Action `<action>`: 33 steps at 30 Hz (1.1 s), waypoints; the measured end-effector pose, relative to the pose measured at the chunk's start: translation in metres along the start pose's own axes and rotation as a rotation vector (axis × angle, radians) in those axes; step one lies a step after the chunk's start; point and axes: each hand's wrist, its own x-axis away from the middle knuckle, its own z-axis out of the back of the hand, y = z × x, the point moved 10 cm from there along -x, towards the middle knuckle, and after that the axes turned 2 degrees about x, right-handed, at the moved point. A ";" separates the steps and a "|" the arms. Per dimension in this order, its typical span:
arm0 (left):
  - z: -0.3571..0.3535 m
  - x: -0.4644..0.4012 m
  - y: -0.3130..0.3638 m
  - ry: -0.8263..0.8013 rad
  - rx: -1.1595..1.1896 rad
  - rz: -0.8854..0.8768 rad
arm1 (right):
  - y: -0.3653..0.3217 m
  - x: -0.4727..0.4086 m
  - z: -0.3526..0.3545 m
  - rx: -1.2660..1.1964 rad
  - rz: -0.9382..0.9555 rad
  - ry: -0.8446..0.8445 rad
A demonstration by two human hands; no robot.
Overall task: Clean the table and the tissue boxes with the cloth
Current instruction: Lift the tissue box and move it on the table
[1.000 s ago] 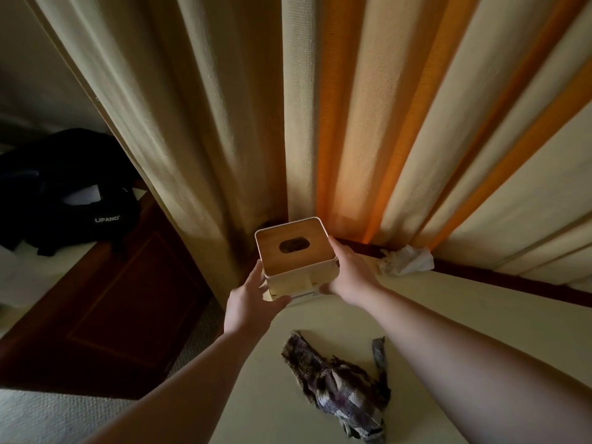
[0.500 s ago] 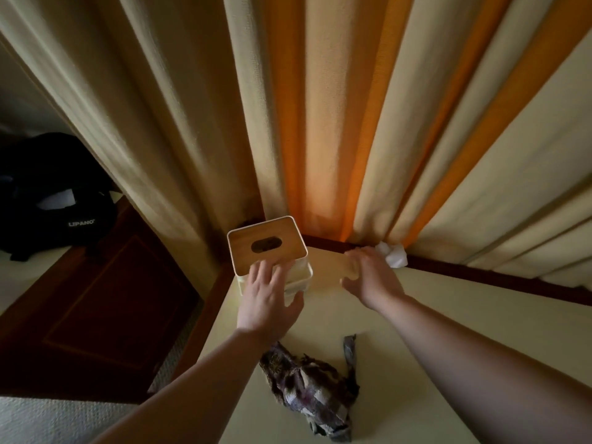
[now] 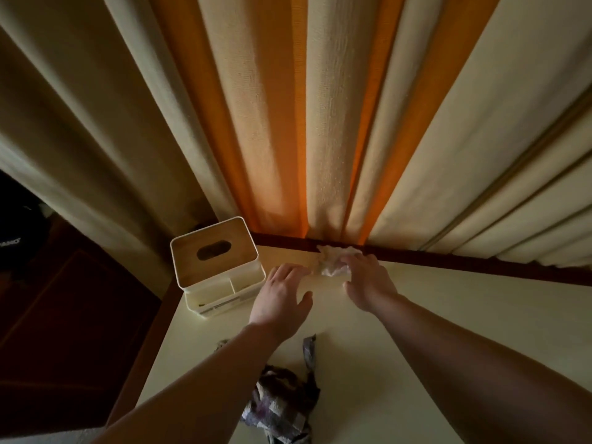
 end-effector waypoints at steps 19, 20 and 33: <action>-0.079 -0.045 -0.006 -0.375 0.175 0.393 | 0.049 0.027 -0.028 -0.613 -0.381 0.044; -0.078 -0.045 -0.005 -0.366 0.204 0.382 | 0.047 0.024 -0.031 -0.638 -0.380 0.036; 0.049 -0.049 -0.007 -0.107 0.422 0.348 | -0.045 0.019 0.058 -1.112 -0.040 0.068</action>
